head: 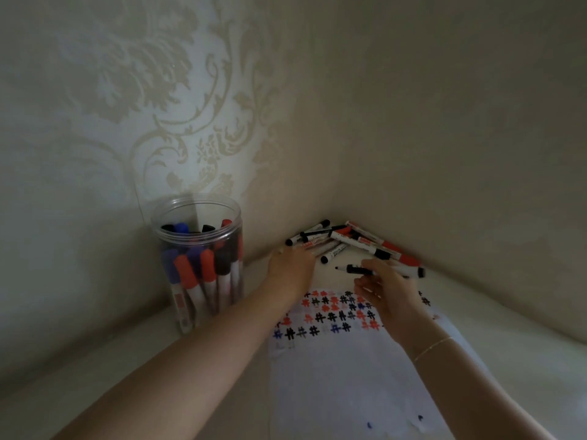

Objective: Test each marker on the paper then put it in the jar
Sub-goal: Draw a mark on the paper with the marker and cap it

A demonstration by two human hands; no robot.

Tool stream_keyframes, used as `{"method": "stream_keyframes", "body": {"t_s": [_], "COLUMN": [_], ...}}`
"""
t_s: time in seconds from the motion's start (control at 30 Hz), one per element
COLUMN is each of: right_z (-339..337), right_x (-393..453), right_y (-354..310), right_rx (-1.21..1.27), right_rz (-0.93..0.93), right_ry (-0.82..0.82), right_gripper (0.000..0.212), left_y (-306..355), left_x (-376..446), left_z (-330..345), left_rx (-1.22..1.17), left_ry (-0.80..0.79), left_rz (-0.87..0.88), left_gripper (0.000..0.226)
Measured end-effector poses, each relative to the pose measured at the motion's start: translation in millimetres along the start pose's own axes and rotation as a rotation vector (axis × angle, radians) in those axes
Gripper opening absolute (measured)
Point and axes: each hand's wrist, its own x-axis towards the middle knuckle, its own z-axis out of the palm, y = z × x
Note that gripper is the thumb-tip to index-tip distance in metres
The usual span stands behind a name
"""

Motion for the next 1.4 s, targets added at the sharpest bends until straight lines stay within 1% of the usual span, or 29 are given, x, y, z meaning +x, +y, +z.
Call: {"method": "stream_keyframes", "body": {"t_s": [0.07, 0.13, 0.2, 0.27, 0.33, 0.4, 0.5, 0.6, 0.73, 0.8, 0.83, 0.93, 1.0, 1.03, 1.07, 1.1, 1.13, 1.17, 1.2, 1.23, 1.27, 1.3, 1.4], "right_z": [-3.4, -6.7, -11.0, -13.1, -13.0, -10.5, -7.8, -7.2, -3.6, -2.6, -2.6, -2.3, -2.3, -1.9, -2.2, -3.0, -4.0, -5.1, -5.5, -3.8, -1.2, 1.6, 9.2], "right_x": [-2.8, -4.1, -5.3, -9.3, -13.5, -16.6, -18.7, -19.1, -21.1, -22.6, -23.2, -27.7, -30.5, -30.5, -28.0, -24.6, -21.2, -18.2, -16.6, -16.6, -17.6, -19.9, -35.2], "right_y": [-1.4, -5.0, -11.0, -19.0, -25.7, -31.4, -36.0, -36.9, -34.8, -36.2, -38.2, -44.9, -48.6, -50.4, -52.3, -54.7, -56.6, -57.8, -58.1, -57.0, -54.3, -51.4, -46.7], "right_rx": [-0.001, 0.027, 0.052, 0.055, 0.057, 0.054, 0.021, -0.075, -0.212, -0.208, -0.165, -0.035, -0.075, -0.086, -0.053, 0.022, 0.086, 0.091, 0.027, -0.045, -0.09, -0.098, -0.078], "right_rz": [-0.042, -0.102, -0.198, -0.319, -0.391, -0.417, -0.452, -0.483, -0.506, -0.483, -0.443, -0.22, -0.079, -0.038, -0.017, -0.023, -0.069, -0.162, -0.282, -0.392, -0.476, -0.513, -0.519], "right_ry": [-0.026, 0.0, 0.05, 0.03, -0.005, -0.01, -0.016, -0.023, -0.096, -0.131, -0.162, -0.327, -0.434, -0.443, -0.405, -0.32, -0.203, -0.088, 0.004, 0.059, 0.086, 0.091, 0.037], "right_gripper": [0.005, 0.009, 0.012, 0.012, 0.018, 0.023, 0.022, 0.027, 0.034, 0.034, 0.033, 0.023, 0.02, 0.022, 0.025, 0.028, 0.029, 0.028, 0.027, 0.027, 0.029, 0.031, 0.037], "left_y": [0.9, 2.4, 7.3, 13.4, 17.2, 19.3, 21.8, 22.0, 23.5, 25.4, 26.0, 26.1, 26.6, 26.3, 25.7, 24.3, 23.5, 23.7, 25.3, 28.9, 32.8, 35.8, 35.4], "left_x": [2.0, -2.1, -12.1, -22.8, -28.3, -29.1, -28.4, -28.4, -36.2, -40.3, -42.0, -48.1, -52.7, -54.0, -54.3, -53.3, -52.3, -52.1, -52.7, -53.8, -54.8, -55.4, -55.9], "left_z": [0.3, -5.5, -14.1, -25.4, -35.1, -43.3, -50.9, -53.2, -57.3, -63.3, -66.7, -74.5, -76.6, -77.5, -79.3, -80.8, -83.2, -86.0, -89.8, -93.7, -97.1, -100.0, -109.0], "left_rx": [0.0, -0.132, -0.453, -0.78, -0.901, -0.924, -0.898, -0.855, -0.744, -0.748, -0.826, -1.213, -1.35, -1.379, -1.392, -1.385, -1.355, -1.309, -1.267, -1.239, -1.211, -1.171, -1.04], "left_ry": [0.018, 0.071, 0.069, 0.029, -0.005, 0.001, 0.02, 0.034, 0.057, 0.029, -0.006, -0.143, -0.212, -0.225, -0.221, -0.194, -0.149, -0.099, -0.054, -0.01, 0.042, 0.107, 0.281], "left_rz": [0.001, 0.023, 0.04, 0.07, 0.099, 0.097, 0.116, 0.13, 0.199, 0.212, 0.196, 0.111, 0.062, 0.04, 0.017, -0.002, -0.014, -0.016, -0.01, -0.003, 0.004, 0.009, 0.011], "left_gripper": [0.026, 0.023, 0.015, 0.008, 0.01, 0.01, 0.011, 0.014, 0.016, 0.016, 0.015, 0.014, 0.013, 0.014, 0.016, 0.018, 0.02, 0.022, 0.024, 0.025, 0.028, 0.032, 0.04]}}
